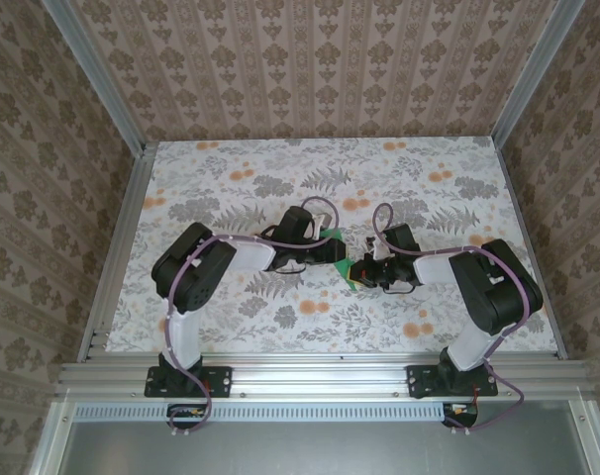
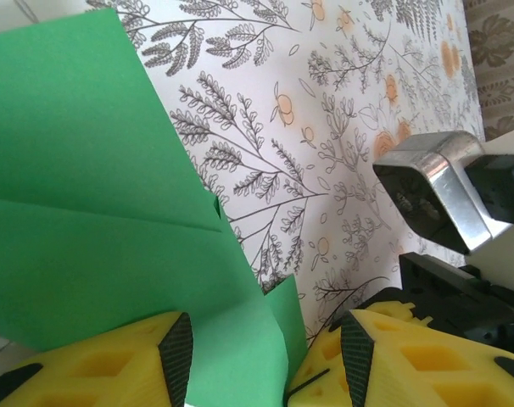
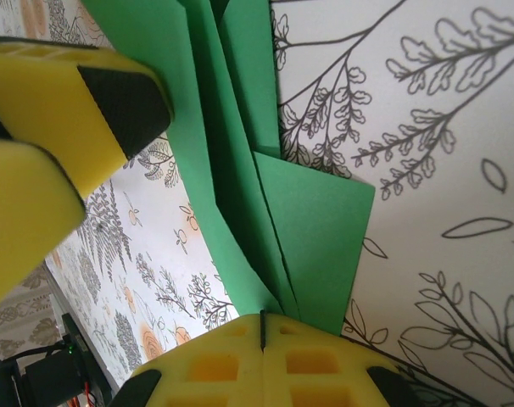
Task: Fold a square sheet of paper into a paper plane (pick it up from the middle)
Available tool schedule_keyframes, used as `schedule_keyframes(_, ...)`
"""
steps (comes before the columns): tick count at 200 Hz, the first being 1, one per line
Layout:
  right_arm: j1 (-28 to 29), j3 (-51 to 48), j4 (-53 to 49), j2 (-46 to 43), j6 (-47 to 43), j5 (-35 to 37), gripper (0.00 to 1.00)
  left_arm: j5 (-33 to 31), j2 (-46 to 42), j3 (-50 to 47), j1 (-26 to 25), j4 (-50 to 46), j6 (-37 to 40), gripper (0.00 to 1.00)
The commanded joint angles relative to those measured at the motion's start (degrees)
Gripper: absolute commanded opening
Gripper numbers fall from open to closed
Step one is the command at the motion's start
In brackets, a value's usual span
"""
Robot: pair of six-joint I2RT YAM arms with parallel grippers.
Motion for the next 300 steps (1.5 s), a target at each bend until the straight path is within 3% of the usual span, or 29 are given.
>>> schedule_keyframes(1, 0.9, -2.0, -7.2, 5.1, -1.4, 7.4, 0.00, -1.3, 2.2, 2.2, 1.1, 0.4, 1.3, 0.52)
schedule_keyframes(57, 0.9, -1.9, -8.5, 4.9, -1.7, 7.9, 0.00, -2.8, 3.2, 4.1, 2.9, -3.9, 1.9, 0.51)
schedule_keyframes(192, 0.9, -1.6, -8.8, 5.4, -1.7, 7.6, 0.00, 3.7, 7.1, 9.5, 13.0, -5.8, 5.1, 0.54)
schedule_keyframes(220, 0.9, -1.7, -8.6, 5.5, -1.7, 7.4, 0.00, 4.7, 4.7, 10.7, 15.1, -6.7, 3.7, 0.54)
schedule_keyframes(251, 0.9, -1.5, -8.0, 4.9, -1.2, 7.0, 0.00, 1.9, -2.7, 10.8, 12.0, -13.3, 5.5, 0.55)
schedule_keyframes(300, 0.9, -0.5, -7.6, 4.1, -0.7, 6.0, 0.00, -3.3, -7.7, 7.7, -0.5, -16.4, 3.9, 0.44)
